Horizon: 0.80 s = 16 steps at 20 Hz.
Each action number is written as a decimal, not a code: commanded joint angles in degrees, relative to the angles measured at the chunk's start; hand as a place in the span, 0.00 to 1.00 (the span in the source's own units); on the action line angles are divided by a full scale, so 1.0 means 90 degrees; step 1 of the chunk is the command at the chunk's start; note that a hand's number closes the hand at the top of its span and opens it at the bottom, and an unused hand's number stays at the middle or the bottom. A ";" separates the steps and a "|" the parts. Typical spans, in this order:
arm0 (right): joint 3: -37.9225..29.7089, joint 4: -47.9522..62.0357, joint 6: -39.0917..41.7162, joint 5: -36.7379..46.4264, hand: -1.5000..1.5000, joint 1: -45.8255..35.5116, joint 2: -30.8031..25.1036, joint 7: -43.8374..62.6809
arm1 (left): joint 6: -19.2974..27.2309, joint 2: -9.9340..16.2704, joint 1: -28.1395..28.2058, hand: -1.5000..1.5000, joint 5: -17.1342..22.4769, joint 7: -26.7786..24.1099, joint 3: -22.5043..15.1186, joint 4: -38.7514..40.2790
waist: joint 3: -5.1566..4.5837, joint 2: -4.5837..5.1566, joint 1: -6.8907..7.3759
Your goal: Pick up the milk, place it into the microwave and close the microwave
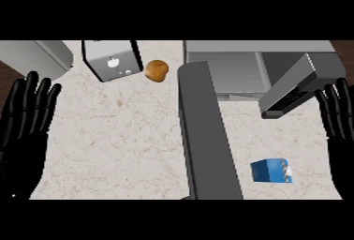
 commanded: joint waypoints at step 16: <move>0.3677 -0.2632 0.0672 -0.0008 0.00 0.2145 0.0182 0.1311 | 0.0617 -0.0709 0.2054 0.00 0.0189 -0.0406 -0.0671 -0.0505 | 0.0106 -0.0276 0.0085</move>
